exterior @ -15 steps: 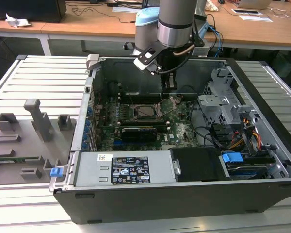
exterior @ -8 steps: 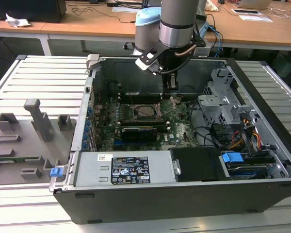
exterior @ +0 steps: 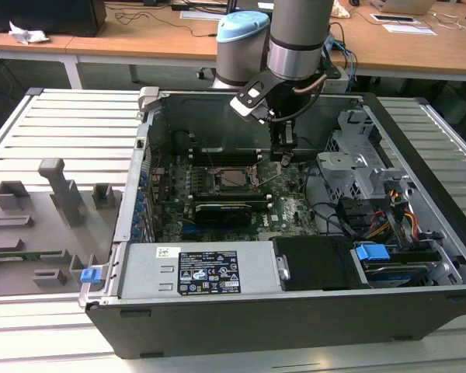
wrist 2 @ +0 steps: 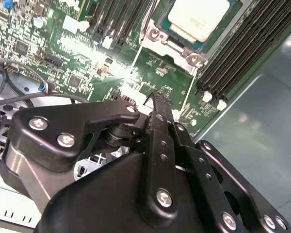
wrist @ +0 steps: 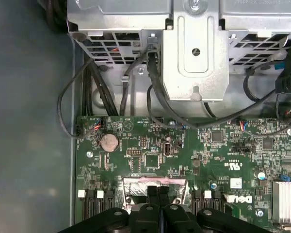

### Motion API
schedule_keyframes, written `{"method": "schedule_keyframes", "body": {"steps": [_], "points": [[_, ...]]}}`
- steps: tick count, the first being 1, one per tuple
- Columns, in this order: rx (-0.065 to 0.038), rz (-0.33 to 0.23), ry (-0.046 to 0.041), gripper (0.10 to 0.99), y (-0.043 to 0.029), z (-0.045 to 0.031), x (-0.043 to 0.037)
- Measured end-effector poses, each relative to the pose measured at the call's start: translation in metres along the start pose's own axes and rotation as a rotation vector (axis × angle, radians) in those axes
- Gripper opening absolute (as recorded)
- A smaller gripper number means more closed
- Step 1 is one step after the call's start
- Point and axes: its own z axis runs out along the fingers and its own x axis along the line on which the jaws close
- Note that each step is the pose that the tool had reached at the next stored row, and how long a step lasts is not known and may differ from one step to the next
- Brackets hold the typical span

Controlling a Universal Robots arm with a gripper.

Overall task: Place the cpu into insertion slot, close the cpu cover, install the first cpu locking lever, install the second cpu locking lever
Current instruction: 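Close the cpu cover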

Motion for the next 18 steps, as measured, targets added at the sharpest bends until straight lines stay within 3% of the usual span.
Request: {"method": "schedule_keyframes", "body": {"steps": [2,6,9,14,18], "points": [[0.0,0.0,-0.004,0.106,0.0067,0.0014,-0.0001],[0.001,-0.002,-0.0038,0.106,0.0207,0.0035,0.0],[0.001,-0.002,-0.0039,0.106,0.0275,0.0062,0.0001],[0.002,-0.003,-0.004,0.106,0.0293,0.0141,-0.0001],[0.027,-0.003,-0.0036,0.106,0.0293,0.0141,0.0]]}}
